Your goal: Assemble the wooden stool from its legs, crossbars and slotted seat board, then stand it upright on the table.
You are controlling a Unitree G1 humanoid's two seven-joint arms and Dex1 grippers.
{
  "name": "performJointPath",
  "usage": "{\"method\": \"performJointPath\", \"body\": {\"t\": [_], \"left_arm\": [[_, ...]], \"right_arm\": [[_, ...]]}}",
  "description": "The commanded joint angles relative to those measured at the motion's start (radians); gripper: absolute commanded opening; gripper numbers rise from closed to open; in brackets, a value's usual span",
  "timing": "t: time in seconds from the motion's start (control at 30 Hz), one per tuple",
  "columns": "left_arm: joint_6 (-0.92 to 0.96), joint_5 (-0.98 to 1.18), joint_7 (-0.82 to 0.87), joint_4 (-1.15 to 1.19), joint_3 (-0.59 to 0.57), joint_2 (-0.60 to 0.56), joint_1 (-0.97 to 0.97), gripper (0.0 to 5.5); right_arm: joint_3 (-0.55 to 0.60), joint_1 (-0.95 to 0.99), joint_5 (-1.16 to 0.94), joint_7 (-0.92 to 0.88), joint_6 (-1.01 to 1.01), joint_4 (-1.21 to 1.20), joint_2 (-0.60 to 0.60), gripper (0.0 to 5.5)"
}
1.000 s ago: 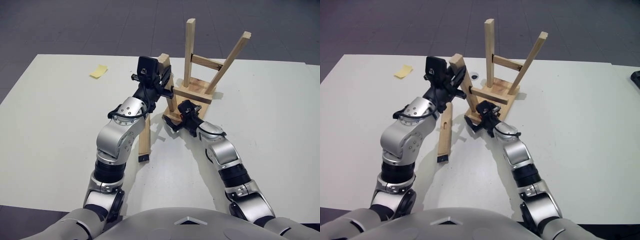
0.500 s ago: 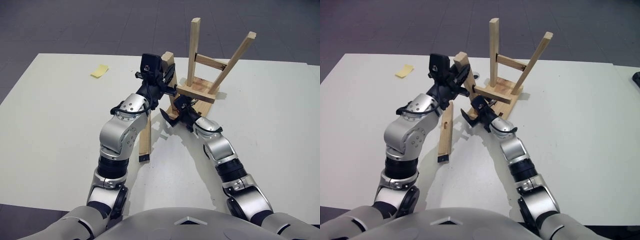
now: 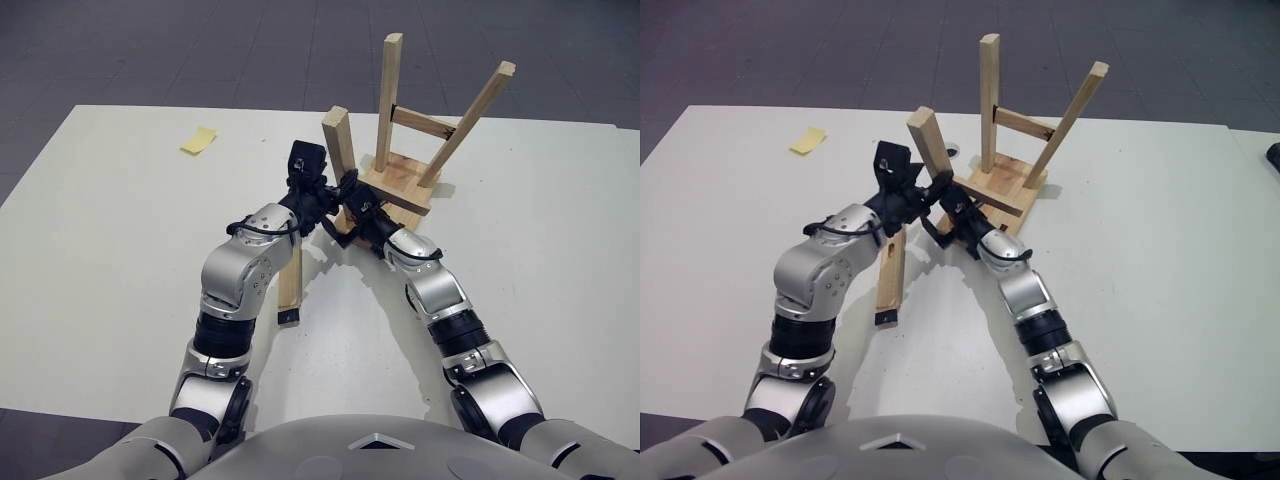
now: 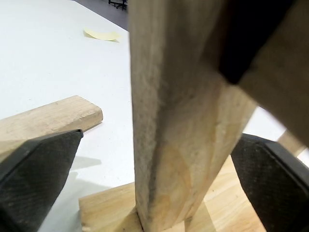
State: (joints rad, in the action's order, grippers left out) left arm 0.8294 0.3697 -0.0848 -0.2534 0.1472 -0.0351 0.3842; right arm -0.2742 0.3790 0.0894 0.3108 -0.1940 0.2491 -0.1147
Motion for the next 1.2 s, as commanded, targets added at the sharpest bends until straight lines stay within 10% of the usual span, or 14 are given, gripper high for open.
{"method": "performJointPath", "body": {"t": [0.03,0.33,0.5,0.67,0.93,1.2], "left_arm": [[0.054,0.053,-0.105,0.008,0.034,-0.023,-0.078,3.96],[-0.043,0.258,-0.263,-0.203,-0.175,-0.088,-0.055,5.38],[0.000,0.275,-0.447,-0.343,-0.230,-0.394,-0.217,5.38],[0.040,0.050,-0.449,-0.259,-0.051,-0.640,-0.369,5.38],[0.167,-0.080,-0.224,-0.055,0.095,-0.407,-0.266,5.38],[0.308,-0.024,-0.134,-0.090,-0.056,-0.268,-0.224,5.38]], "right_arm": [[0.009,0.038,0.004,0.007,0.016,0.005,0.005,5.40],[0.015,0.043,0.008,0.012,0.024,0.011,0.002,5.40],[0.016,0.034,0.008,0.008,0.021,0.000,0.004,5.40],[0.015,0.018,0.011,0.005,0.018,-0.013,0.001,5.40],[0.006,0.002,0.015,0.013,0.012,-0.024,-0.002,5.40],[0.006,0.001,0.016,0.017,0.004,-0.026,-0.005,5.40]]}}
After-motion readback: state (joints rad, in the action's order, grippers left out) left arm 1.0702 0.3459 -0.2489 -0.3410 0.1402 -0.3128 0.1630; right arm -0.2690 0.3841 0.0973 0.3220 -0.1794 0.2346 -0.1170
